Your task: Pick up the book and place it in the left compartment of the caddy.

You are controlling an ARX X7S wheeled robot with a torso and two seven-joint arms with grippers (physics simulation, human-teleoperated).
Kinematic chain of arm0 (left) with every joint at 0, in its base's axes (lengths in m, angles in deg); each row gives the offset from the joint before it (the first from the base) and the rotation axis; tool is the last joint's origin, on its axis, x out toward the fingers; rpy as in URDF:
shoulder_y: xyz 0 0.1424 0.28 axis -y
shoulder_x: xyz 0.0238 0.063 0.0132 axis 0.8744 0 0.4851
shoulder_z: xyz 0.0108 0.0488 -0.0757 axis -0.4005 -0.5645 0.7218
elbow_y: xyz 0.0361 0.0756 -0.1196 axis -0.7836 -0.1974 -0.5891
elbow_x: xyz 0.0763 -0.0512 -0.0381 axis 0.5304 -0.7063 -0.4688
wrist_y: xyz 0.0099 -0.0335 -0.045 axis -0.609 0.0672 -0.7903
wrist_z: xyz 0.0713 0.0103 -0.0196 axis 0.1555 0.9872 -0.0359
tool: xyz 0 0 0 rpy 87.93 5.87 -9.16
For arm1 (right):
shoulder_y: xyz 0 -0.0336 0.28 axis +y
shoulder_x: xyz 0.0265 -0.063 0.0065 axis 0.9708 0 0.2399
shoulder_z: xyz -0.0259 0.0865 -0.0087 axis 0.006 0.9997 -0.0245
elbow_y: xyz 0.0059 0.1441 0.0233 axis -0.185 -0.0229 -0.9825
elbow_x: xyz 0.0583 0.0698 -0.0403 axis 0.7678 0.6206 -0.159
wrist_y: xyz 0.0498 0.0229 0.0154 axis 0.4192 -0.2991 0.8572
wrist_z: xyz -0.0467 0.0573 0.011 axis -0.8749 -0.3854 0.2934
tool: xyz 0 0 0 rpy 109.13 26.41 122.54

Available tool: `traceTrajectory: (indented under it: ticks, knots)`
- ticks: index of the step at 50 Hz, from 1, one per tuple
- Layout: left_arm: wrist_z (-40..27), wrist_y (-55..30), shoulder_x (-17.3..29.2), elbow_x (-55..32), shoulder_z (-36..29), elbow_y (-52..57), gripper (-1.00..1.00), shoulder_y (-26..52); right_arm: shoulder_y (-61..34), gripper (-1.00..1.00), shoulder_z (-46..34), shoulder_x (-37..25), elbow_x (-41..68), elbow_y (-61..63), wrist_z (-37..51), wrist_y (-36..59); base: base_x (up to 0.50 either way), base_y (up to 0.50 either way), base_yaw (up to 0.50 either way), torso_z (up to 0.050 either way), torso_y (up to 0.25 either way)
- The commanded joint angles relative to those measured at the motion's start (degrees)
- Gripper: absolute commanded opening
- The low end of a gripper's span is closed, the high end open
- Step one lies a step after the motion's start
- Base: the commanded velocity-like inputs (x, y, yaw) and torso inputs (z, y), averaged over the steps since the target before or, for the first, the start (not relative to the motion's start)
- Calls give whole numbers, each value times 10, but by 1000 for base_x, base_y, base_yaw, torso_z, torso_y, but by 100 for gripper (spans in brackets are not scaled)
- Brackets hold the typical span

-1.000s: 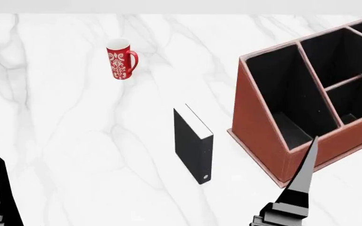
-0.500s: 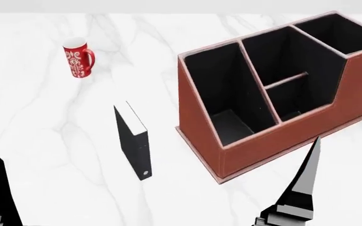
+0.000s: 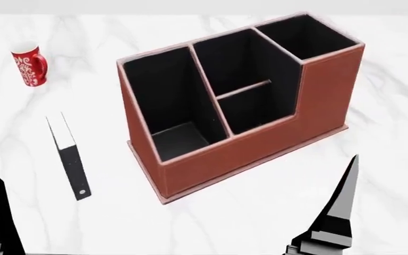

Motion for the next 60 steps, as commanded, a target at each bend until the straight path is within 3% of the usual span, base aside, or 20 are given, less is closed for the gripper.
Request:
traceTrajectory:
  ticks: [1, 41, 47, 60]
  knots:
    - [-8, 4, 7, -5, -3, -1, 100, -1, 2, 100, -1, -4, 6, -1, 4, -3, 0, -500, 0, 0, 0]
    - [-29, 11, 26, -22, -12, 0, 100, -2, -2, 100, -5, -16, 10, 1, 35, 2, 0, -500, 0, 0, 0]
    - [-31, 13, 28, -24, -13, -2, 100, -1, -1, 100, -16, -24, 11, -3, 26, -2, 20, 0, 0, 0, 0]
    - [-38, 11, 34, -30, -14, 0, 100, 0, -2, 100, -22, -36, 14, -4, 40, 6, 500, -1, 0, 0, 0]
